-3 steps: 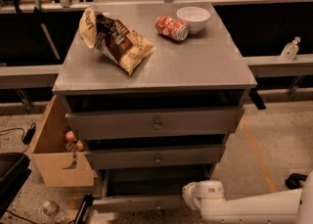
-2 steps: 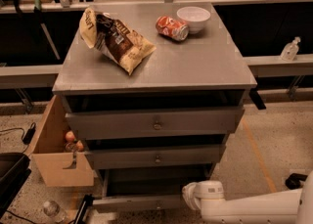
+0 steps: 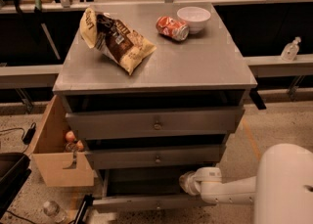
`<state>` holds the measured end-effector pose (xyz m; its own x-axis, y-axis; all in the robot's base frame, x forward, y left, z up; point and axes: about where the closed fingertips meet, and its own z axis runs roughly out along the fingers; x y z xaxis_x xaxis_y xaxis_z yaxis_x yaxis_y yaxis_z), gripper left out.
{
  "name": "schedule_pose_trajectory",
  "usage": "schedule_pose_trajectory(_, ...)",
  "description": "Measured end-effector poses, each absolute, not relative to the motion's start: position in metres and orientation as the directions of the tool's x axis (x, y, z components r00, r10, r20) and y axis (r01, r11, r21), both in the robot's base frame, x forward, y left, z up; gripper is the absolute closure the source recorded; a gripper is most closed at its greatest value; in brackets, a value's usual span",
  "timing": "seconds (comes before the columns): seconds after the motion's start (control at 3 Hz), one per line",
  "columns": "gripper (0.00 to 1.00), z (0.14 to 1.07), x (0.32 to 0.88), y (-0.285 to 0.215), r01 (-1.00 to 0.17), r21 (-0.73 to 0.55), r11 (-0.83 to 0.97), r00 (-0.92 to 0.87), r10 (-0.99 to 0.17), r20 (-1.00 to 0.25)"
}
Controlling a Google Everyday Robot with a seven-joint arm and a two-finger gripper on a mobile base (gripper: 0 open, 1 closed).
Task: Open bottom drawer
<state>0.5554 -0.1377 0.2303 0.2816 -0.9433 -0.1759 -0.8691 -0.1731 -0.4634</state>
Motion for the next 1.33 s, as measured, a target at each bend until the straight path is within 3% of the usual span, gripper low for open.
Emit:
schedule_pose_trajectory(0.67, 1.00, 0.198, 0.590, -0.122, -0.887, -0.408, -0.217, 0.329, -0.917, -0.226)
schedule_pose_trajectory(1.0, 1.00, 0.188, 0.567, -0.111, -0.926, -0.296, -0.235, 0.312, -0.916, -0.250)
schedule_pose_trajectory(1.33, 1.00, 0.192, 0.497, -0.096, -0.965, -0.111, -0.237, 0.260, -0.921, -0.290)
